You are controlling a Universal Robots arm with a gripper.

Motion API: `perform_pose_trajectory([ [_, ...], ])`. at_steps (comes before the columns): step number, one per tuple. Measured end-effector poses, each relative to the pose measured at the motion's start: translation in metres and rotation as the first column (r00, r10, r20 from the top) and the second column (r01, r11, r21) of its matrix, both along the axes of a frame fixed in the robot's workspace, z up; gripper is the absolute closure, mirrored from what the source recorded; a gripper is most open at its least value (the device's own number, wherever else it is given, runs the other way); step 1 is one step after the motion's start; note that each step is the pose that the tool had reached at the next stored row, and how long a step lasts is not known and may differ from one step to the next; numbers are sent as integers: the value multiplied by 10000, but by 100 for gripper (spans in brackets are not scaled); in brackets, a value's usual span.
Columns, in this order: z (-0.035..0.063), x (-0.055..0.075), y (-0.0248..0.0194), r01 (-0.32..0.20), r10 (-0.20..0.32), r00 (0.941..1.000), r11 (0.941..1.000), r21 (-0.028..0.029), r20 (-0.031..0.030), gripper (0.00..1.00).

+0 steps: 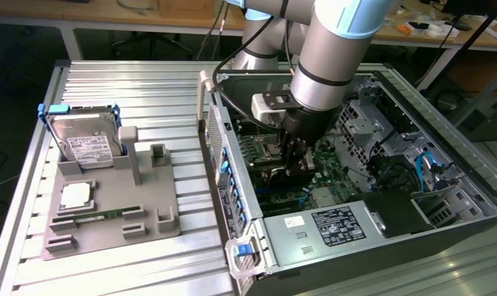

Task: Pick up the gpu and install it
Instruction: 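Insert the gpu into the slot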

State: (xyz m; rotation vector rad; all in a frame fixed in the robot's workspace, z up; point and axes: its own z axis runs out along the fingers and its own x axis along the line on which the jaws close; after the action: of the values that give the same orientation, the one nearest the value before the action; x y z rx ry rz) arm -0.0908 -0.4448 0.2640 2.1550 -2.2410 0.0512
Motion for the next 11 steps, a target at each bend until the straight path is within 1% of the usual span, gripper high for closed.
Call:
perform_pose_trajectory([
  [11,0,0,7,0,0,10000,10000,-3,-1,73],
])
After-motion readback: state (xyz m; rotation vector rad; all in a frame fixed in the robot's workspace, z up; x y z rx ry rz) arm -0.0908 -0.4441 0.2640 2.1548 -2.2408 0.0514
